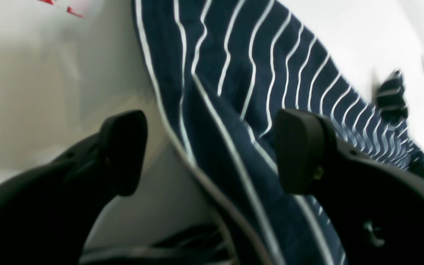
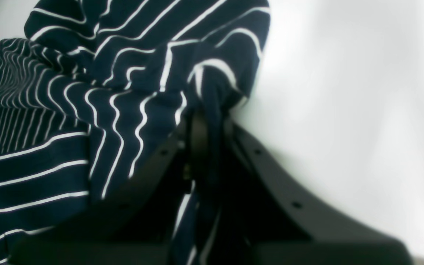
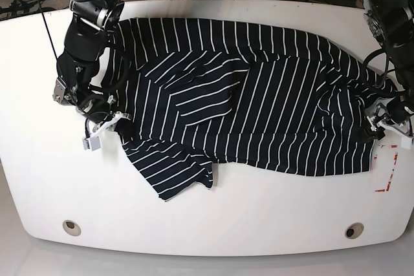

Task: Fold the T-shirt properly
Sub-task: 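Pull the grasped fabric outward with the left gripper to spread the shirt, then grasp the shirt hem corners with both grippers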

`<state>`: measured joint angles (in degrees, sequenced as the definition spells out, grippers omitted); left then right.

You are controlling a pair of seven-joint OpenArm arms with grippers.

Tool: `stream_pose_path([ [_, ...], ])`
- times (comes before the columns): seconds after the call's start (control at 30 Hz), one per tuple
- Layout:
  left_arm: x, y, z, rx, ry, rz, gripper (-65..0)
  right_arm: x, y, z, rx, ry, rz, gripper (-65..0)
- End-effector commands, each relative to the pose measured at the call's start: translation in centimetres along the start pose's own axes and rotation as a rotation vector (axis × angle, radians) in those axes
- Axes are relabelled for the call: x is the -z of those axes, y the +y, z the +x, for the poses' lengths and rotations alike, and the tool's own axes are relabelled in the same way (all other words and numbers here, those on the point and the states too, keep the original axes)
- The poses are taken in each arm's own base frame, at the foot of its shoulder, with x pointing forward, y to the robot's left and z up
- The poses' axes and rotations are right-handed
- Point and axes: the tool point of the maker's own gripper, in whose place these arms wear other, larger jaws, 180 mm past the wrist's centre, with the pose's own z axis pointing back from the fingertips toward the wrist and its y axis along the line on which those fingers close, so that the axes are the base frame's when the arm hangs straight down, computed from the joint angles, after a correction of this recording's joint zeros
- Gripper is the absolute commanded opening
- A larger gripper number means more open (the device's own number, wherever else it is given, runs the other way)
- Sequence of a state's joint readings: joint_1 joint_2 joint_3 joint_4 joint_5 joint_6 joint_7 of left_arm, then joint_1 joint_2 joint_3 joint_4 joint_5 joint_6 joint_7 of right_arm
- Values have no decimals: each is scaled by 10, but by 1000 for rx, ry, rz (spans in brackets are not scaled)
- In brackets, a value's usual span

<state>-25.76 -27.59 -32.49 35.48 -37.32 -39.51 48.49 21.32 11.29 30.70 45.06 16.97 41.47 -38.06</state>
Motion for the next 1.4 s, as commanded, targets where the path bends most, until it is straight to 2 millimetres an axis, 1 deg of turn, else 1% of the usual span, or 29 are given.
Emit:
stream_pose_path([
  [0.0, 2, -9, 20, -4, -55, -33, -149, -4, -13, -22, -24, 123, -60, -617],
  [0.13, 3, -10, 17, -3, -47, -33, -150, -4, -13, -22, -24, 123, -60, -617],
  [0.23, 11, -17, 11, -11, -38, -50, -150, -4, -13, -21, -23, 122, -60, -617],
  [0.33, 10, -17, 12, -8, -38, -51, -151, -4, -13, -22, -22, 123, -61, -617],
  [0.4, 8, -14, 14, -14, -40, -37, -151, -4, -13, -22, -22, 123, -61, -617],
  [0.5, -3, -1, 21, -5, -48, -2, -151, -4, -13, -22, -22, 123, -61, -617],
  [0.6, -3, 7, 19, -28, -29, 47, -151, -4, -14, -22, -22, 123, -62, -617],
  [0.7, -3, 11, 19, -34, -29, 72, -151, -4, -14, -22, -23, 124, -62, -617],
  [0.83, -2, 11, 19, -35, -37, 71, -151, -4, -14, -22, -23, 124, -62, -617],
  [0.93, 1, 8, 19, -38, -39, 66, -151, -4, -14, -22, -23, 124, -62, -617],
  [1.0, 9, 1, 16, -49, -55, 48, -151, -4, -14, -23, -24, 125, -62, -617],
  [1.07, 13, -2, 17, -51, -72, 40, -151, -4, -14, -23, -24, 126, -63, -617],
  [1.17, 20, -9, 13, -22, -48, 33, -151, -4, -14, -23, -25, 127, -64, -617],
  [1.2, 22, -11, 14, -13, -45, 30, -151, -4, -14, -23, -25, 127, -64, -617],
  [1.23, 24, -17, 21, 0, -50, 22, -151, -4, -14, -23, -24, 126, -63, -617],
  [1.3, 26, -24, 29, 12, -58, 11, -153, -4, -15, -23, -26, 127, -65, -617],
  [1.33, 27, -24, 29, 12, -57, 11, -156, -4, -15, -23, -26, 127, -65, -617],
  [1.37, 27, -25, 32, 13, -65, 9, -182, -4, -14, -22, -24, 125, -64, -617],
])
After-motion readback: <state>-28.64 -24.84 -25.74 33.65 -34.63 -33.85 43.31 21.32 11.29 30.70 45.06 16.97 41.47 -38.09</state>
